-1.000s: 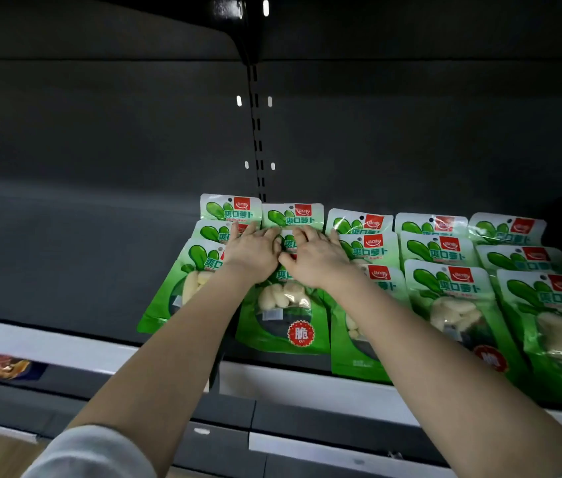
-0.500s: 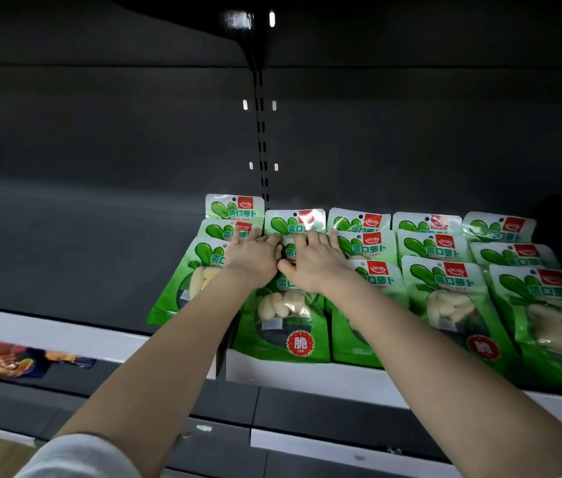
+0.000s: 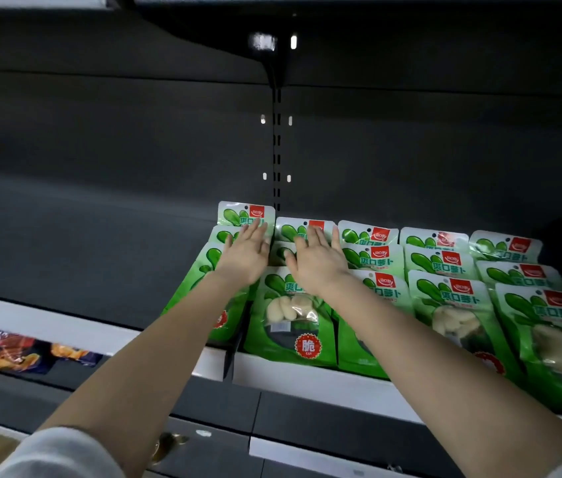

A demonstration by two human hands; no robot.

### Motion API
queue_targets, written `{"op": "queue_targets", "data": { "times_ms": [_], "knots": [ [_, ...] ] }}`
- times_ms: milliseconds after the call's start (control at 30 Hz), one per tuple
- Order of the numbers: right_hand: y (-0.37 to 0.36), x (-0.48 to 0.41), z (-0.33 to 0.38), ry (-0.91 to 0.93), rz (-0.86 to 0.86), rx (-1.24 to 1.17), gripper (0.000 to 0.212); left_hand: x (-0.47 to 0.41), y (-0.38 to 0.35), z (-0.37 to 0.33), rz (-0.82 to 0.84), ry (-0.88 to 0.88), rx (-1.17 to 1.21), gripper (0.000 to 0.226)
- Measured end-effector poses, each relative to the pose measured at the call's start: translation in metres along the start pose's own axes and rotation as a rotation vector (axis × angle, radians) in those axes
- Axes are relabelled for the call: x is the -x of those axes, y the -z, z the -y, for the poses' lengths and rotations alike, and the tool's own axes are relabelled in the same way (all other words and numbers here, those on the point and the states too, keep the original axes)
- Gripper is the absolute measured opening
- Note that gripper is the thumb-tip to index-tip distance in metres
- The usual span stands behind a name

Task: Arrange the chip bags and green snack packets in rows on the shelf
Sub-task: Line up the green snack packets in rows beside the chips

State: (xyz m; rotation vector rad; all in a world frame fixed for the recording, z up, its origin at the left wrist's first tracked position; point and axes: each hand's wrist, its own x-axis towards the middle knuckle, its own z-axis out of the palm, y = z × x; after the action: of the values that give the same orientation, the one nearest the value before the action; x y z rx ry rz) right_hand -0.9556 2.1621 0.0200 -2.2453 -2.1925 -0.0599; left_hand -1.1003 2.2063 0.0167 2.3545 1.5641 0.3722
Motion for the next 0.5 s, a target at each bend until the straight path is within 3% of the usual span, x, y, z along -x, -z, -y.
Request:
{"op": "queue_targets", "data": {
  "times_ms": [200,500],
  "knots": [
    [0.007,-0.023,0.039,0.126,0.04,-0.096,0.059,0.005,0.024,0.048,-0.012,0.055,-0.125,0.047],
    [-0.004,-0.048,0.059,0.098,0.202,-0.072,0.075,-0.023,0.022,0.063,0.118,0.061,-0.186,0.05]
  ]
}}
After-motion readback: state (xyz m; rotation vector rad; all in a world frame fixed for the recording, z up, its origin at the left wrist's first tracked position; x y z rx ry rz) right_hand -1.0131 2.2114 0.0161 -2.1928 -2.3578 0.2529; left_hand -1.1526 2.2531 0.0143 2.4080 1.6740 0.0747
